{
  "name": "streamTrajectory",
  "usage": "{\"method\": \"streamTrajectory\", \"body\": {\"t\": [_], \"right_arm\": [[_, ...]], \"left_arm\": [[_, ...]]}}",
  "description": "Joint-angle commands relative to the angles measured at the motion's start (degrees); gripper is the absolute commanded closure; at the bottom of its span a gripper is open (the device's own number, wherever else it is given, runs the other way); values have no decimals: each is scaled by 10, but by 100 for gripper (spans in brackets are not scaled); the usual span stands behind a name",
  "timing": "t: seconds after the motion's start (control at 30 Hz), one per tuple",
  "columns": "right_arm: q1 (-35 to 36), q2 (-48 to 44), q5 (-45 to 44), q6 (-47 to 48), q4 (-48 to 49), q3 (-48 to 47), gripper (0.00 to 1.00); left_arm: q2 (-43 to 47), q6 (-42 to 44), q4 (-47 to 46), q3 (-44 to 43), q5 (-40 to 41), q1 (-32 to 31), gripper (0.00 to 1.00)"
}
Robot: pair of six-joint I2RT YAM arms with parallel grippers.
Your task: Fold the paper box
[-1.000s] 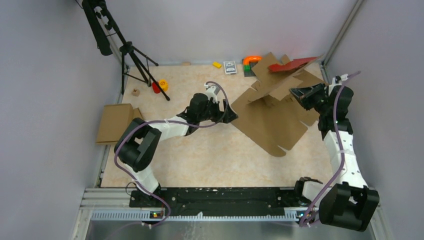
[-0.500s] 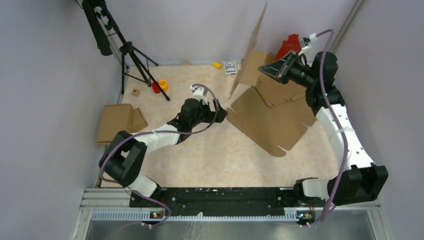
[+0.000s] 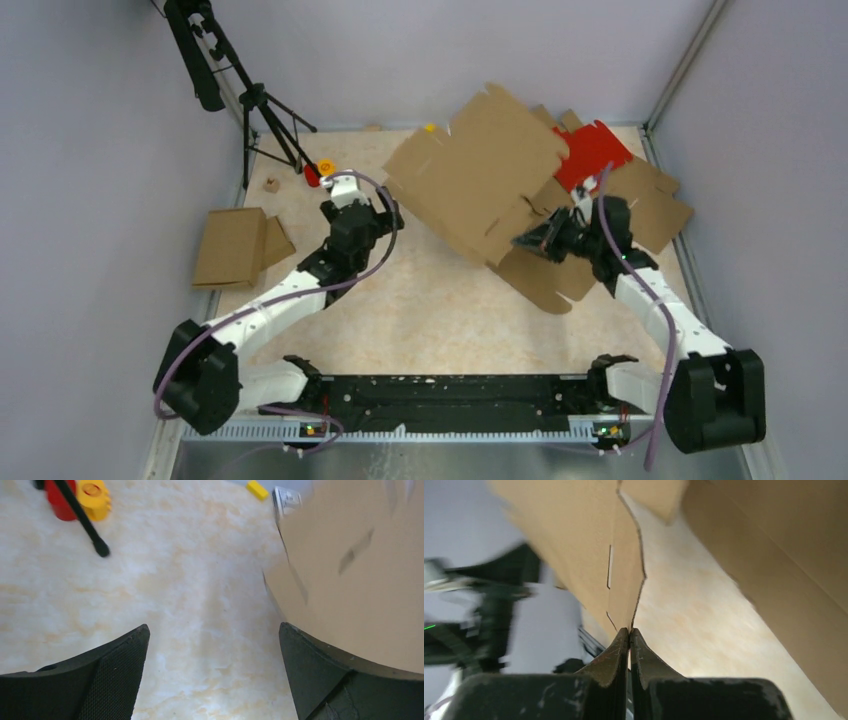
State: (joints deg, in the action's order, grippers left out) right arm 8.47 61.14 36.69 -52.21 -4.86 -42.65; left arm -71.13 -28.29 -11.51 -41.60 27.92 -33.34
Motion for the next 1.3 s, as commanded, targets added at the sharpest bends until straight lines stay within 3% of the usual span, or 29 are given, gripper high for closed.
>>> {"method": "streamTrajectory", "body": {"t": [0.0,0.13,0.3,0.43,0.67,0.9,1.07,1.27], "right_arm": [[2,20,-30,85,-58,107,100],[27,4,-19,115,-68,165,100],[99,-37,-42,109,-77,203,100],[122,-65,-46,88,-62,225,100],[125,-83,-149,117,-125,210,98],[125,-43,-195,159,-153,161,94],[126,-29,-189,166,-145,151,77],[126,-26,-175,154,-111,169,61]], "left_arm": [[74,27,-4,38,93,2,1],[78,40,-30,59,70,2,1],[62,-42,116,30,-46,2,1],[106,-82,200,59,-140,2,1],[108,-57,293,68,-117,22,2],[31,-70,380,13,-182,52,2],[-3,-62,417,9,-273,52,2],[12,-65,373,58,-346,52,5]]}}
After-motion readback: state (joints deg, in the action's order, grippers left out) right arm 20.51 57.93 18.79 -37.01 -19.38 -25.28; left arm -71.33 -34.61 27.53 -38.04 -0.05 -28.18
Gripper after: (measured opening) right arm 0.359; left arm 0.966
